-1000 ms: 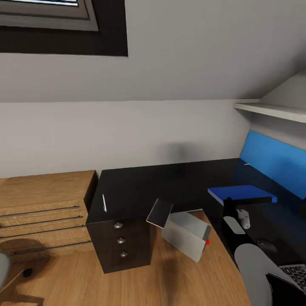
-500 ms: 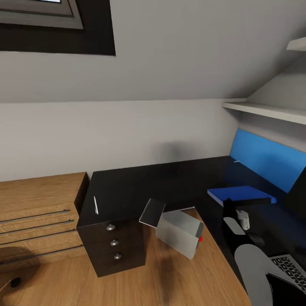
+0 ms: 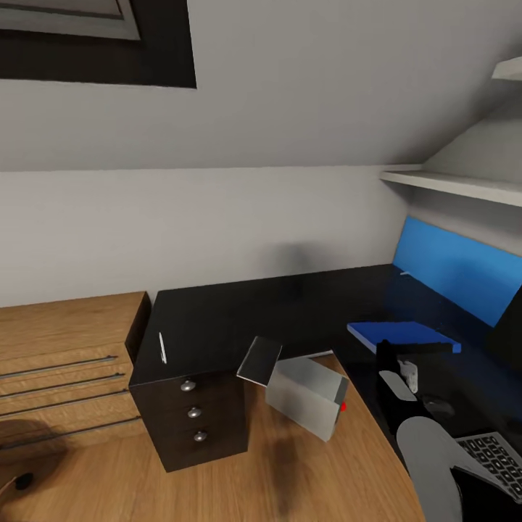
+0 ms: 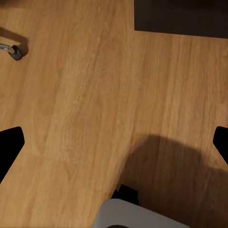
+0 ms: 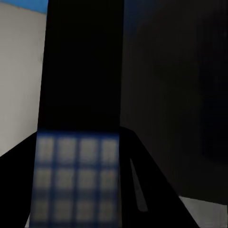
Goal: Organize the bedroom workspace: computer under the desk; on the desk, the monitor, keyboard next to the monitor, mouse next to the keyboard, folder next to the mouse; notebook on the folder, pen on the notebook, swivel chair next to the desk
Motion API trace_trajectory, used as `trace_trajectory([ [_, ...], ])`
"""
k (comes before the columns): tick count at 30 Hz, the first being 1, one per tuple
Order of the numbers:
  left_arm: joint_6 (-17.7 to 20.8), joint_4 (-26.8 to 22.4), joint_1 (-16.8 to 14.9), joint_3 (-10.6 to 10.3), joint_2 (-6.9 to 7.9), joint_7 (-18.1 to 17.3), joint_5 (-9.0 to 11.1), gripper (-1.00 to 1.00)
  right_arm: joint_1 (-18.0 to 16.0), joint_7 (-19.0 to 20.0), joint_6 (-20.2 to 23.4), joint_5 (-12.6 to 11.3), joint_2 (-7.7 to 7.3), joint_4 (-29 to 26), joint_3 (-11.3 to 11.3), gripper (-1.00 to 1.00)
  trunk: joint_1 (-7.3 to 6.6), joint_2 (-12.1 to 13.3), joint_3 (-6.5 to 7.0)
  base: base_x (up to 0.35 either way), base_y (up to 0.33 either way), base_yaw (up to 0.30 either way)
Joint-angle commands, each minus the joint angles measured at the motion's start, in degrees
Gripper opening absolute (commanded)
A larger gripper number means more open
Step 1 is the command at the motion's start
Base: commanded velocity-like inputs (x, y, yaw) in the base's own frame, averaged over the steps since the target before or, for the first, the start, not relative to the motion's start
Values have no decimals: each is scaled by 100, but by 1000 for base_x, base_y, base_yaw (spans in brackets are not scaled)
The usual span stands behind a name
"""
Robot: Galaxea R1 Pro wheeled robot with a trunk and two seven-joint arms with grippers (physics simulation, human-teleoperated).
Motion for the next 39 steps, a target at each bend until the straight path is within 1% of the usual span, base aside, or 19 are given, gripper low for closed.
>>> trace_trajectory([
  [1, -24, 1, -4, -33, 3, 34, 36, 100, -5, 27, 5, -224, 5, 1, 2, -100, 23, -46, -25, 0, 0, 0],
  [4, -22, 1, -3, -39, -4, 34, 36, 100, -5, 27, 28, -670, 10, 1, 6, -100, 89, -167, -79, 0, 0, 0],
  [5, -19, 3, -3, -45, -5, 34, 36, 100, -5, 27, 31, -746, 11, 1, 8, -100, 111, -207, -97, 0, 0, 0],
  [9, -17, 5, -3, -50, -6, 34, 36, 100, -5, 27, 34, -817, 15, 1, 10, -100, 199, -367, -169, 0, 0, 0],
  [30, -19, 10, -4, -55, -6, 32, 36, 100, -5, 48, -12, -753, 5, -8, 14, -100, 660, -1209, -546, 0, 0, 0],
  [35, -19, 10, -3, -39, -1, 29, 36, 100, -5, 54, -18, -722, 3, -8, 22, -100, 660, -1209, -546, 0, 0, 0],
  [39, -23, 17, -1, -16, 8, 27, 33, 100, -5, 49, -21, -521, -3, -8, 27, -100, 660, -1209, -546, 0, 0, 0],
])
